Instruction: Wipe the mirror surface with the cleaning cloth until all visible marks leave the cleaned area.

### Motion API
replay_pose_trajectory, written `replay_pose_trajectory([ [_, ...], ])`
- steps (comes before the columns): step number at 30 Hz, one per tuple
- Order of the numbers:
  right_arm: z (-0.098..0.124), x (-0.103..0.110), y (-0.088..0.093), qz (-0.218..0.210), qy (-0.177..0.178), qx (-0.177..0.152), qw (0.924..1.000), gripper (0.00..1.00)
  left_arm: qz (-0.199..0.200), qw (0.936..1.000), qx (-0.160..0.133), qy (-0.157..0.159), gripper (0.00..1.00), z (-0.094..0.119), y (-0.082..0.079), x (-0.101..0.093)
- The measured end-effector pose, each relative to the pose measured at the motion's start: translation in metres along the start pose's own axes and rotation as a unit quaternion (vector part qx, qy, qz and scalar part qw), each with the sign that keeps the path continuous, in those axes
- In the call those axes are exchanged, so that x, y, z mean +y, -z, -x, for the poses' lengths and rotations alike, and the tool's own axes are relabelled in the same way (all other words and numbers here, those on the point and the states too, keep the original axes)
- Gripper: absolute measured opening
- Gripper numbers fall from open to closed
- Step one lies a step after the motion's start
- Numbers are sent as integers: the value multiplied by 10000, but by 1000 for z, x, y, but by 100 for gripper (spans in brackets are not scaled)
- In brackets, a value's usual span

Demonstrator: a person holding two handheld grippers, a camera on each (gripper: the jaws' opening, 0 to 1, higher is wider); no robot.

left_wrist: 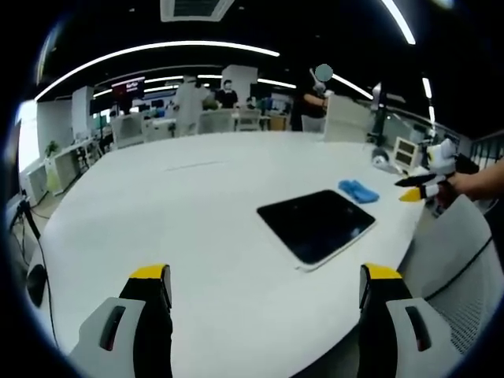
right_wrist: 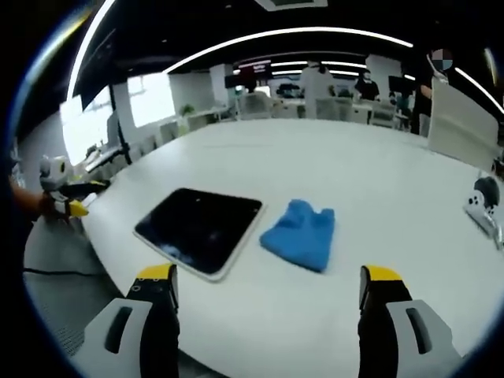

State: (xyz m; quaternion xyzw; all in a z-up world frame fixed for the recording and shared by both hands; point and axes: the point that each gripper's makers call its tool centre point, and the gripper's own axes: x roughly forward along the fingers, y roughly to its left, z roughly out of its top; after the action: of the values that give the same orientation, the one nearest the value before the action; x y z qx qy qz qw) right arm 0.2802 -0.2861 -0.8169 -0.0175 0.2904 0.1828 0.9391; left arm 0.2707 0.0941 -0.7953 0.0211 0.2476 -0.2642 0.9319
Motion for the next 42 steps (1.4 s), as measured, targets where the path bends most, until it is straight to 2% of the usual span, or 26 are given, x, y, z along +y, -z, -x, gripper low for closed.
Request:
replay_pose_trajectory([
  [6, -1, 1, -3, -17, -17, -14, 10000, 93, -4, 10000, 27, 7, 99, 0, 1, 0],
  [11, -6, 0, -4, 206, -90, -53, 9997, 89, -1, 10000, 4, -57, 99, 0, 0, 2],
  [17, -11, -6, -12, 31, -18, -77, 10000, 90, -36, 10000, 40, -21, 99, 0, 0, -1],
  [22, -14, -5, -19, 112, -22, -89, 9999, 88, -45, 9999, 94, -5, 99, 0, 2, -1],
  [28, -25, -15, -27, 120, 79, -112, 9998, 85, -60, 9999, 115, 1, 99, -1, 3, -2],
  [32, -36, -19, -32, 119, 73, -102, 9999, 79, -79, 9999, 92, -28, 99, 0, 2, 0],
  [39, -57, -36, -43, -10, 437, -132, 9990, 54, -97, 9999, 117, -13, 99, -1, 3, -1],
  [42, -65, -37, -41, -118, 435, -88, 9989, 50, -118, 9998, 129, -2, 99, -1, 3, -2],
])
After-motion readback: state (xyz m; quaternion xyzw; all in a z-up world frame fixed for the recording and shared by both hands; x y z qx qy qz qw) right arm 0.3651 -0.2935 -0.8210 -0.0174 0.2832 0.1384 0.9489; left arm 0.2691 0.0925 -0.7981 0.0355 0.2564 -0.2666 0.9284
